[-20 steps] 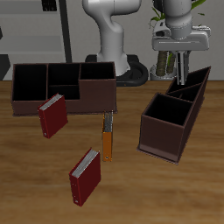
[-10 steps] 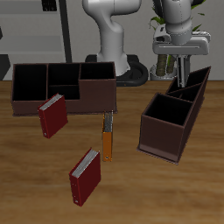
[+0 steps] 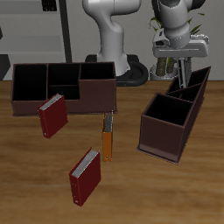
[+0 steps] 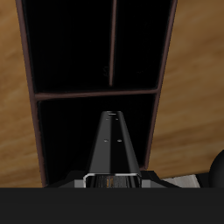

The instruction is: Place the striped book into the left desk caddy's left compartment

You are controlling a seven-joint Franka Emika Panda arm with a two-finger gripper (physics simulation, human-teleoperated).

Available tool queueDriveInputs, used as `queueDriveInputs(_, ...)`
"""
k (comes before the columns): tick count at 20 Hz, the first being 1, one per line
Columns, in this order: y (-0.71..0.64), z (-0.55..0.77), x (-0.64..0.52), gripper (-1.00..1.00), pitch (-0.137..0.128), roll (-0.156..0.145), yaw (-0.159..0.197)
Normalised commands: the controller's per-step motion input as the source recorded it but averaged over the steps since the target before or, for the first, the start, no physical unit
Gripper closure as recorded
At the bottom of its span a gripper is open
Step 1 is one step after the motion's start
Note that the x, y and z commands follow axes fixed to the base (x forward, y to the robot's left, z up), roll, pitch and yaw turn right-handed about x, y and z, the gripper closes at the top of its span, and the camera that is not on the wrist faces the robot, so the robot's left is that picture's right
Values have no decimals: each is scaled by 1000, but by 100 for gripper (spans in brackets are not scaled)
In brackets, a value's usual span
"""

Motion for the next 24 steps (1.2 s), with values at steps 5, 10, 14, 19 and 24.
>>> queueDriveInputs(5,15,-45,103,100,9,-4,-1)
queueDriveInputs(10,-3,-159,179,100,32,-5,-9)
queueDriveInputs(14,20,-123,126,100,15,-10,13)
queueDriveInputs(19,40,-91,95,100,4,-1,-6)
queueDriveInputs(24,45,217,-280,100,-97,33,32)
